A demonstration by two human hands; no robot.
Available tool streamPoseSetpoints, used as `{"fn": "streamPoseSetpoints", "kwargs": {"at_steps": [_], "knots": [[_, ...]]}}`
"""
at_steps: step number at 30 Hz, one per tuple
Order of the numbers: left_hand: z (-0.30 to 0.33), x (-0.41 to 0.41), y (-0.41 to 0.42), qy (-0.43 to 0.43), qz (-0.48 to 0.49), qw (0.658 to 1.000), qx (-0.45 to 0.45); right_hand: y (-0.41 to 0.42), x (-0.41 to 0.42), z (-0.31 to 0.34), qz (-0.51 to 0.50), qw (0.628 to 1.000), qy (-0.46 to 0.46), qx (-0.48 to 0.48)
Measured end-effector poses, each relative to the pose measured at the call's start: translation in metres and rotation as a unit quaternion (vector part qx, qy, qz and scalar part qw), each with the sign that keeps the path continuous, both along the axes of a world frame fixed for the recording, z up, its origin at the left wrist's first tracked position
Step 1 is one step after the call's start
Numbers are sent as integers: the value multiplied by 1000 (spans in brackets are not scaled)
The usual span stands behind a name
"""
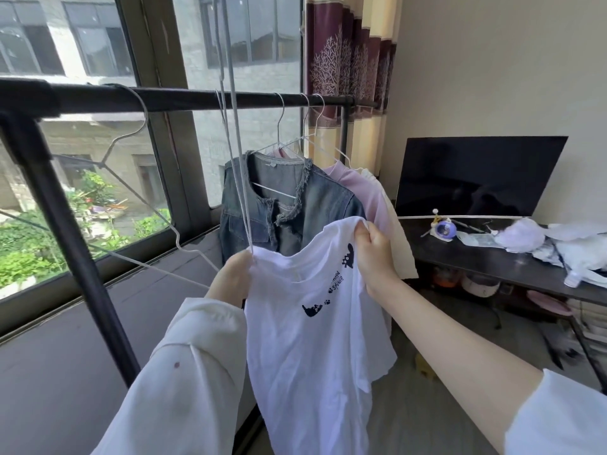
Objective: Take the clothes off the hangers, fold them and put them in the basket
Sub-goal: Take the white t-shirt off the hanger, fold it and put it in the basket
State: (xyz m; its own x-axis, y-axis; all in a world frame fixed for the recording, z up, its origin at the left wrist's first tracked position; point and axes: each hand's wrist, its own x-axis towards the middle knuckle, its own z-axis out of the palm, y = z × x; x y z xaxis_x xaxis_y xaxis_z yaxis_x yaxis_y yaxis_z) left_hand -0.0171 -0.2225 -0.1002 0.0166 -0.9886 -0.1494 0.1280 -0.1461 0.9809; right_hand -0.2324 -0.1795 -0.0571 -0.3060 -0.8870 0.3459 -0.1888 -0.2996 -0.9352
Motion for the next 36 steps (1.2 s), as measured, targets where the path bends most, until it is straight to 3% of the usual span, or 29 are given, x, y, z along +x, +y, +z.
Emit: {"fn": "streamPoseSetpoints", "kwargs": {"at_steps": [3,5,12,19,24,29,36], "knots": [[-3,-17,-6,-81,97,987,99,4,-2,-8,4,1000,7,3],[-11,-28,-2,-129,92,980,120,8,-7,-18,6,1000,17,17],[-56,-76,47,-226,-14,973,51,48,-54,-86,-46,995,42,80],[-96,-153,89,-276,-144,950,-26,138,-112,-150,-217,968,14,129],[-107,-223,132,-249,-229,938,-71,224,-154,-172,-329,929,-4,168],[-103,-302,207,-229,-341,902,-132,332,-192,-168,-456,876,-9,155],[-82,-400,405,-157,-515,810,-231,554,-202,-152,-664,741,-26,102]]}}
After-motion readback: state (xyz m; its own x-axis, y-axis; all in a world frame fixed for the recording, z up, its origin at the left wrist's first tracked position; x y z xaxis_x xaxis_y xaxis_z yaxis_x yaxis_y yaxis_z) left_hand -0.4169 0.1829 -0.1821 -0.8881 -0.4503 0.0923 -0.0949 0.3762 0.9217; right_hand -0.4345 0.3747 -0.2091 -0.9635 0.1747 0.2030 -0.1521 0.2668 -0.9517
